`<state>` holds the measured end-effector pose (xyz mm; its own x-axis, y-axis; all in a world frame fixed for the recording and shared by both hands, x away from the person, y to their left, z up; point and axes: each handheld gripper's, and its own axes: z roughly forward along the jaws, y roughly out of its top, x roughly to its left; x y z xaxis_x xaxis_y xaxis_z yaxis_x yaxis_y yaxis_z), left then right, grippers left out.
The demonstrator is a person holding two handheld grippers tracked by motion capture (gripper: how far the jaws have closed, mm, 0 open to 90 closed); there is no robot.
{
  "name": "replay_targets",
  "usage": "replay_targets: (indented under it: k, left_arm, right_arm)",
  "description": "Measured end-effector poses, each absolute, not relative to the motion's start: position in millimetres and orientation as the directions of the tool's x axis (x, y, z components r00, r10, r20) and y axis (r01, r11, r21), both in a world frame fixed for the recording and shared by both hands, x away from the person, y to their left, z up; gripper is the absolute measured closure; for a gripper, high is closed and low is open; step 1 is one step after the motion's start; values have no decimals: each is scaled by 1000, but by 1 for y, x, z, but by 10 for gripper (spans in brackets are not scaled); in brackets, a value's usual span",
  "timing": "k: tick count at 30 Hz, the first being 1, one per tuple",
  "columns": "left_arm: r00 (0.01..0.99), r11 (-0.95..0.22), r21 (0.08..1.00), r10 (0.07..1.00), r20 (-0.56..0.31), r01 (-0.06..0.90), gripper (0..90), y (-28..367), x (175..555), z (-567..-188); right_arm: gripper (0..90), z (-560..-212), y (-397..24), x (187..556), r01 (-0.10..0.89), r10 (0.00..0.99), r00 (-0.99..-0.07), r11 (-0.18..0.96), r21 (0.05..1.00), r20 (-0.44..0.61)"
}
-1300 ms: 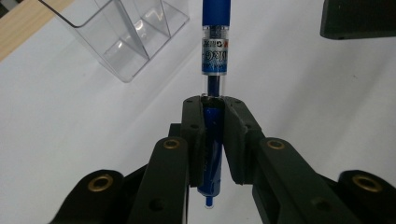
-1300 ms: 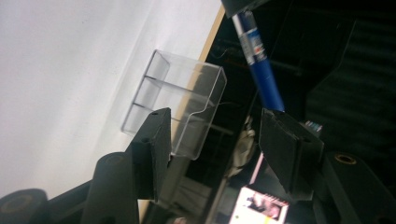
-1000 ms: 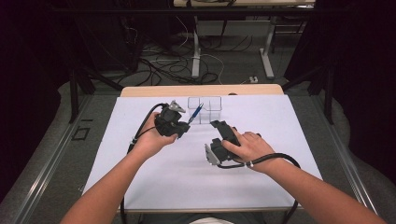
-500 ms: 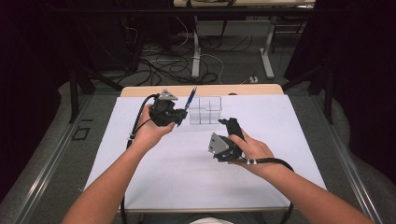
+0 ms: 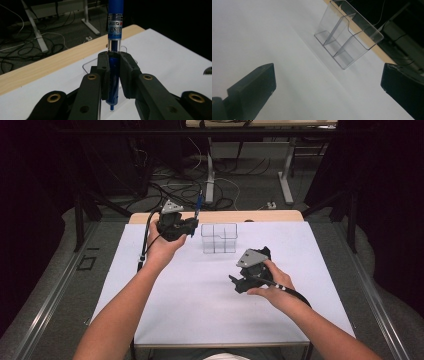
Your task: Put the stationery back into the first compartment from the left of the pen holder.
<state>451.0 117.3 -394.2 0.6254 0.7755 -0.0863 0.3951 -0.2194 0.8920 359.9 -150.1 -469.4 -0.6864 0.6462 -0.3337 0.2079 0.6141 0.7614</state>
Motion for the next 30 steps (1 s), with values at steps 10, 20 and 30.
replay_targets:
  k: [10, 20, 30]
  left_arm:
    - [610, -168, 909, 784, -110, 380, 796, 106, 470, -399]
    - [597, -153, 910, 794, -119, 385, 796, 94, 483, -414]
    - [589, -156, 906, 800, -118, 393, 796, 84, 497, -433]
  right_arm:
    - [0, -472, -171, 366, 338, 772, -622, 414, 845, -129]
    - [0, -481, -177, 363, 359, 791, -605, 376, 854, -94]
    - [0, -488, -179, 361, 344, 791, -602, 379, 859, -108]
